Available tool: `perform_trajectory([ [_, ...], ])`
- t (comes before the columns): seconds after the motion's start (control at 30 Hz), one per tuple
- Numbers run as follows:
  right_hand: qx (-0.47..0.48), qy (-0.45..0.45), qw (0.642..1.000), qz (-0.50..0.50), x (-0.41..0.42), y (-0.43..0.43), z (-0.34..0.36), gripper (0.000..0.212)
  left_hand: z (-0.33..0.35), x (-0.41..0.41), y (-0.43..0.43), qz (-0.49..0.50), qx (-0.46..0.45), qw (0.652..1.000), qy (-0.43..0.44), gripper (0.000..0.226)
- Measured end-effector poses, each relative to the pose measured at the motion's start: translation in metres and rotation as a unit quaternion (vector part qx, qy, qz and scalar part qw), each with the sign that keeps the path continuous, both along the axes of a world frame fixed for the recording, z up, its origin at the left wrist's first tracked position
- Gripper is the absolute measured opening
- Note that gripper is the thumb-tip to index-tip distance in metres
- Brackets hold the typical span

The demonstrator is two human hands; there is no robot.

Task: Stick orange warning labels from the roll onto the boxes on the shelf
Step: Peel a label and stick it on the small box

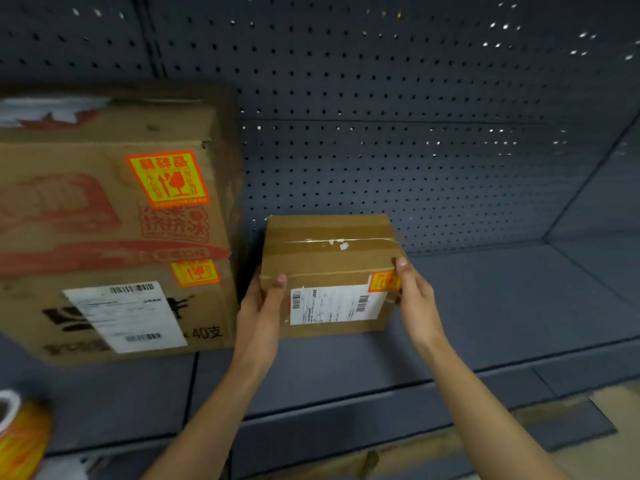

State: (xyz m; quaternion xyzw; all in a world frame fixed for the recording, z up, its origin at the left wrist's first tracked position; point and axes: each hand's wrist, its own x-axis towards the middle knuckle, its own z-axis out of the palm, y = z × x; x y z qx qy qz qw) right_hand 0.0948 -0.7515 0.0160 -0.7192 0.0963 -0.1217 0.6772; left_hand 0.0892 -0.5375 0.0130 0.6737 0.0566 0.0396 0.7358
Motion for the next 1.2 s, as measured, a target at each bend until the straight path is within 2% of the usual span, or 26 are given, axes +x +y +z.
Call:
perform_trajectory([
  [0.13,-0.005,0.008,1.0,0.03,0.027,-0.006,-0.002,0.044,0.0,0.01,-0.008,0.025,0.004,1.0,0.01,0.034],
  [0.6,-0.012,0.004,0.997,0.074,0.061,-0.02,0.0,0.036,-0.004,0.042,-0.013,0.054,0.094,0.994,0.03,0.051],
  [0.7,-0.057,-0.007,0.996,0.07,0.06,-0.022,0.001,0.034,0.0,0.039,-0.013,0.071,0.13,0.988,0.029,0.054],
  [0.83,-0.122,-0.051,0.991,0.005,0.055,-0.025,0.004,0.058,0.012,0.026,-0.015,0.083,0.211,0.974,0.004,0.063],
  [0.9,-0.182,-0.097,0.978,-0.036,0.045,-0.024,0.015,0.05,0.019,0.016,-0.016,0.088,0.255,0.963,-0.014,0.071],
  [0.97,-0.24,-0.172,0.954,-0.046,0.032,-0.022,0.028,0.032,0.027,0.003,-0.017,0.098,0.289,0.952,-0.039,0.075],
  [1.07,-0.297,-0.25,0.922,0.0,0.016,-0.015,0.04,0.01,0.034,-0.02,-0.015,0.101,0.318,0.938,-0.095,0.06],
  [1.17,-0.325,-0.282,0.899,0.081,0.002,0.006,0.044,0.016,0.035,-0.043,-0.003,0.108,0.387,0.905,-0.142,0.027],
  [1.2,-0.335,-0.296,0.888,0.109,-0.003,0.016,0.044,0.021,0.035,-0.051,0.004,0.118,0.417,0.889,-0.148,0.026],
])
